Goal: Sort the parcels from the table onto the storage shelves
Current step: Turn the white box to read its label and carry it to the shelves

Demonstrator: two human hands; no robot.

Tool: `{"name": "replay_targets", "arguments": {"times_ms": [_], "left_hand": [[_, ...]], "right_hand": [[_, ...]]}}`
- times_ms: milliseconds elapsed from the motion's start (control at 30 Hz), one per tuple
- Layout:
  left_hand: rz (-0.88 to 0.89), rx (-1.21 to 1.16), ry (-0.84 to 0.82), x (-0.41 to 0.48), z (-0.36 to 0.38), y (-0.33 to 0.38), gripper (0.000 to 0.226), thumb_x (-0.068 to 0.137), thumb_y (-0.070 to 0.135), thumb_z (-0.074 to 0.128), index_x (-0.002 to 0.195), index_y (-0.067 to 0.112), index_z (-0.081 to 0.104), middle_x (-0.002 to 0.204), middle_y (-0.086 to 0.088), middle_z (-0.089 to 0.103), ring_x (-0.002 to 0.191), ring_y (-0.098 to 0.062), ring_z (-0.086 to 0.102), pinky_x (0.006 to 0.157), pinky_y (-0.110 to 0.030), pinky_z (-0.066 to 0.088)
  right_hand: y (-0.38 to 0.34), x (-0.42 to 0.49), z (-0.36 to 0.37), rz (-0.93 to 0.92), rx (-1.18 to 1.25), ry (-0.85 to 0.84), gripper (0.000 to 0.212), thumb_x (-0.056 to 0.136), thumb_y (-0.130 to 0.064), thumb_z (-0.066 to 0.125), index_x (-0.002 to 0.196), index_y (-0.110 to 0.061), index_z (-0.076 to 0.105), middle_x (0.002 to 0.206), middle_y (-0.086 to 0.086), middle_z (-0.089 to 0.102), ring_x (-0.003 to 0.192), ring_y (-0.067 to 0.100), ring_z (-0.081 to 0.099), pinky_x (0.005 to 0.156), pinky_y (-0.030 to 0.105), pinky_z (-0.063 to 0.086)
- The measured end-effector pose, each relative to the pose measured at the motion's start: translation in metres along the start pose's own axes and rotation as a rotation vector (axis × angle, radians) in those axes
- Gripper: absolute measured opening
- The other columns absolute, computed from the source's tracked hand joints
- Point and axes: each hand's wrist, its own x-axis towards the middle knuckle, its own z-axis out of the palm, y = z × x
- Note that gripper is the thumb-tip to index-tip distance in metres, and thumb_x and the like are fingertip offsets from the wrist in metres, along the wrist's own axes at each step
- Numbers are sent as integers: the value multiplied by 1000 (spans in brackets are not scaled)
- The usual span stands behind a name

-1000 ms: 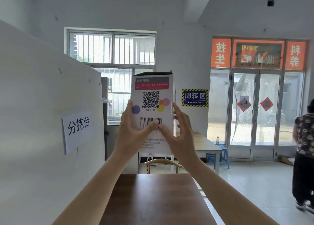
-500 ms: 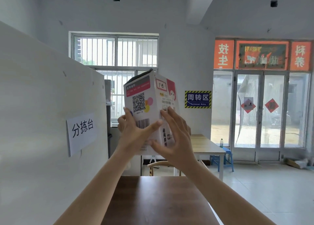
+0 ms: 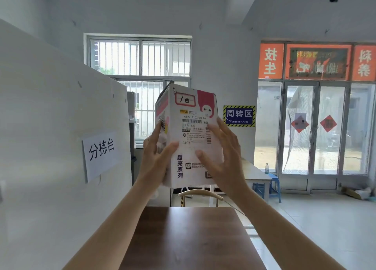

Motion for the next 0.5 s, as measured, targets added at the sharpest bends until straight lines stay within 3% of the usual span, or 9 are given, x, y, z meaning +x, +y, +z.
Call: {"name": "replay_targets", "arguments": {"times_ms": [67,133,267,400,500], "left_hand": [[16,-58,-43,-1,-2,-2,68,72,40,61,136,32,41,106,5,68,80,-19,73,57,-26,57],[-14,-69,-77,0,-5,-6,77,73,45,59,144,27,35,120,-10,64,89,-30,71,63,-38,58],[-58,-106,-130,-4,-6,-8,78,77,40,55,147,20,29,131,-18,57,102,-37,66,70,-42,56],[-32,-107,-166,-6,-5,-9,72,79,39,50,145,17,34,125,-10,62,99,-30,67,68,-36,57],[-34,-111,-179,-8,-4,-12,63,82,33,48,142,17,38,124,-9,64,102,-30,67,70,-38,57]], "right_hand": [[6,4,-7,93,67,7,56,76,-59,57,127,-59,37,152,-16,27,140,9,29,112,56,32],[10,6,-11,172,142,1,57,73,-64,57,124,-69,32,156,-13,28,141,13,32,112,55,34],[14,6,-13,249,293,-22,70,74,-59,61,138,-44,38,143,-9,51,126,14,51,102,56,44],[10,3,-14,220,351,-45,57,78,-49,63,130,-53,41,126,-27,59,117,18,60,91,55,53],[7,3,-17,204,369,-40,57,79,-43,64,131,-52,42,128,-24,59,118,14,60,92,49,55]]}}
